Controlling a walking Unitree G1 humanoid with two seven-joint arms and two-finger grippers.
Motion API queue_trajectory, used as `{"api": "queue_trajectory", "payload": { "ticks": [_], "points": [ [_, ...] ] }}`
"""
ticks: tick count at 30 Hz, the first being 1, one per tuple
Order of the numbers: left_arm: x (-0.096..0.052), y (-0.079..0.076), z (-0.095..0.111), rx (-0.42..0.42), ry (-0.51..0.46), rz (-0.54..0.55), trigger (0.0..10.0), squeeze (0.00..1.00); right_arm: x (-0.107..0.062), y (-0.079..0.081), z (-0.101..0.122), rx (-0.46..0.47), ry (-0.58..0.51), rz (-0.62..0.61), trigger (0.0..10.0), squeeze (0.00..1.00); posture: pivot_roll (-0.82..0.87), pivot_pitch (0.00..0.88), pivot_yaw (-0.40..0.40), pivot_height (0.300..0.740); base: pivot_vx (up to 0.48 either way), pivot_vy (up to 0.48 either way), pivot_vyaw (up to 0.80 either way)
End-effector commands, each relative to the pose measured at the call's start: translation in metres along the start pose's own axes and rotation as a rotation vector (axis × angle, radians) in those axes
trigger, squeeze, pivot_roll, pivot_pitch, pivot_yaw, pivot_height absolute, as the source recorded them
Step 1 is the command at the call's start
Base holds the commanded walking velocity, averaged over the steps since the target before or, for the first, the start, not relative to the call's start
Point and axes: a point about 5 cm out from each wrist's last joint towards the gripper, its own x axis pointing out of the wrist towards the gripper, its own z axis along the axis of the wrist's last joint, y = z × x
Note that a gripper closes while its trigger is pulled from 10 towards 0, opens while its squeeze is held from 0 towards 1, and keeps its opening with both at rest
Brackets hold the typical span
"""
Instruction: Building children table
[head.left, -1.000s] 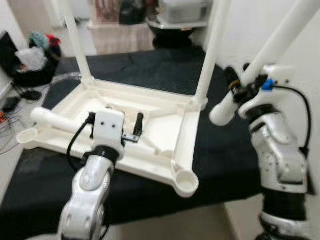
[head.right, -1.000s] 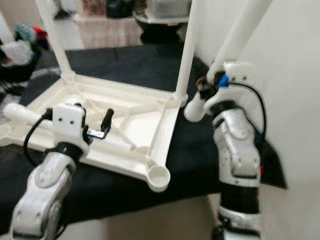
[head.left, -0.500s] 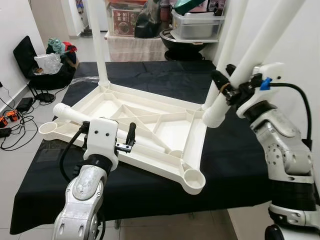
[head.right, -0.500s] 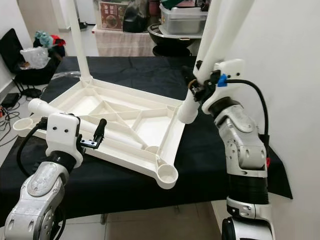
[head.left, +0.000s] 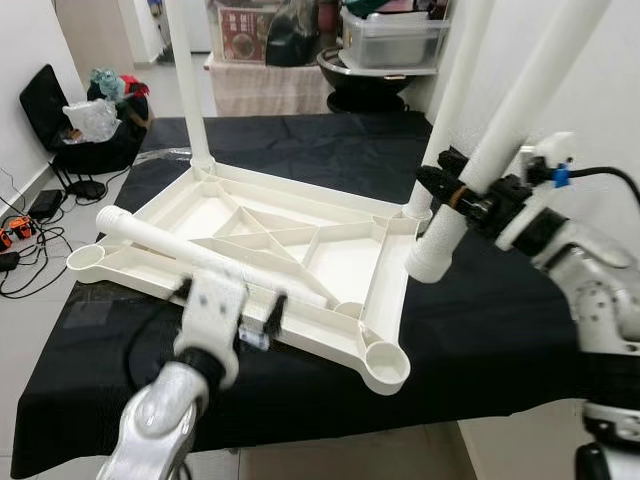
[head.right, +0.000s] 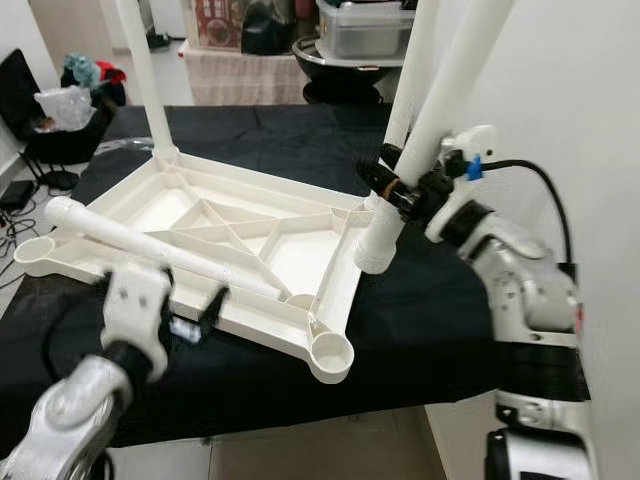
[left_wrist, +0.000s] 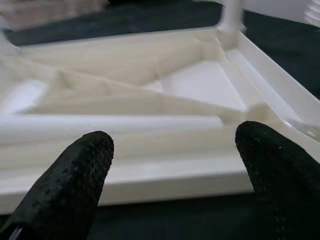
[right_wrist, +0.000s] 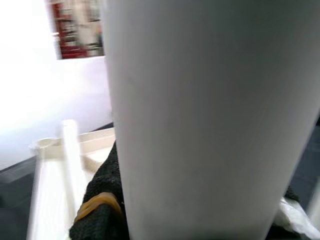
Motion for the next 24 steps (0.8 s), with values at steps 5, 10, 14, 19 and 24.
{"api": "queue_trajectory", "payload": {
  "ticks": [5, 10, 14, 19, 24],
  "points": [
    [-0.016, -0.025, -0.001, 0.006, -0.015, -0.226, 10.0, 0.00, -0.003, 0.027, -0.008, -0.023, 0.092, 0.321, 10.0, 0.00, 0.05, 0.072, -0.052, 0.740, 0.000, 0.000, 0.00],
    [-0.021, -0.035, -0.001, -0.007, -0.013, -0.317, 10.0, 0.00, -0.009, 0.042, -0.013, 0.027, 0.134, 0.489, 10.0, 0.00, 0.05, 0.078, -0.044, 0.740, 0.000, 0.000, 0.00],
    [-0.025, -0.041, -0.001, -0.040, -0.006, -0.382, 10.0, 0.00, -0.009, 0.050, -0.019, 0.023, 0.163, 0.556, 10.0, 0.00, 0.05, 0.088, -0.038, 0.740, 0.000, 0.000, 0.00],
    [-0.032, -0.047, -0.002, -0.056, 0.006, -0.465, 10.0, 0.00, -0.005, 0.062, -0.020, 0.020, 0.148, 0.622, 10.0, 0.00, 0.06, 0.099, -0.032, 0.740, 0.000, 0.000, 0.00],
    [-0.033, -0.051, -0.001, -0.066, 0.002, -0.495, 10.0, 0.00, 0.004, 0.071, -0.021, -0.022, 0.128, 0.656, 10.0, 0.00, 0.06, 0.104, -0.026, 0.740, 0.000, 0.000, 0.00]
  ]
}}
